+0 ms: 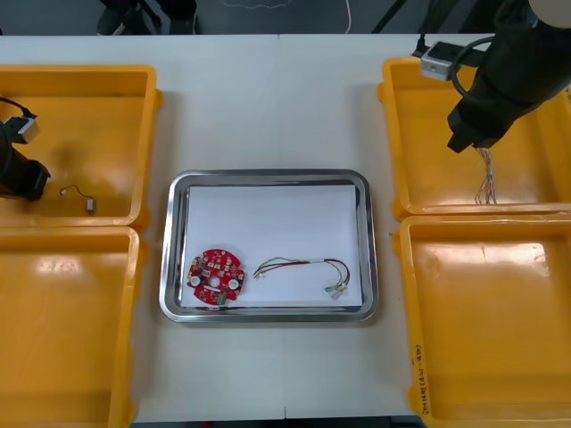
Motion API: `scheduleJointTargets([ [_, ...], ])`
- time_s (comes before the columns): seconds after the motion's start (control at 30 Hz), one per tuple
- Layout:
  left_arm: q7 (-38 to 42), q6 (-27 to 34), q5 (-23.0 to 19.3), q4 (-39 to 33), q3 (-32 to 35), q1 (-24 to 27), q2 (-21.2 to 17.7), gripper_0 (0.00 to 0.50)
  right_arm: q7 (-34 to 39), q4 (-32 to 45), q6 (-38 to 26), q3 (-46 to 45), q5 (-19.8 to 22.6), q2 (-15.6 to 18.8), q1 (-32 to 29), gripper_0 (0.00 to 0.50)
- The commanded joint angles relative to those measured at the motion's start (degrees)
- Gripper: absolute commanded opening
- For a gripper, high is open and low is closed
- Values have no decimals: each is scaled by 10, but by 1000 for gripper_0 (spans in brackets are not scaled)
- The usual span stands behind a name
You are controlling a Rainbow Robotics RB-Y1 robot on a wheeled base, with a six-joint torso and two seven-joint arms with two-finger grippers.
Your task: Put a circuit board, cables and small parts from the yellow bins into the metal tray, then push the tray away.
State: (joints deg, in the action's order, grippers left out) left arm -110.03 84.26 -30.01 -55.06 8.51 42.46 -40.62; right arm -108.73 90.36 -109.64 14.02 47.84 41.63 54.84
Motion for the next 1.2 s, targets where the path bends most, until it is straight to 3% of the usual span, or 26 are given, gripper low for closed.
scheduleJointTargets([
  [0.03,28,63,12,-68,56,12,13,0,12,-24,17,-29,-10,32,28,500],
  [0.57,46,257,27,-264,143,11,13,0,13,-121,57,-45,-47,49,28,500],
  [0.87,88,257,8,-341,141,11,13,0,20,-158,93,-57,-57,49,10,500],
  [1.2,241,257,-51,-414,82,11,13,0,27,-160,137,-82,-70,49,-40,500],
])
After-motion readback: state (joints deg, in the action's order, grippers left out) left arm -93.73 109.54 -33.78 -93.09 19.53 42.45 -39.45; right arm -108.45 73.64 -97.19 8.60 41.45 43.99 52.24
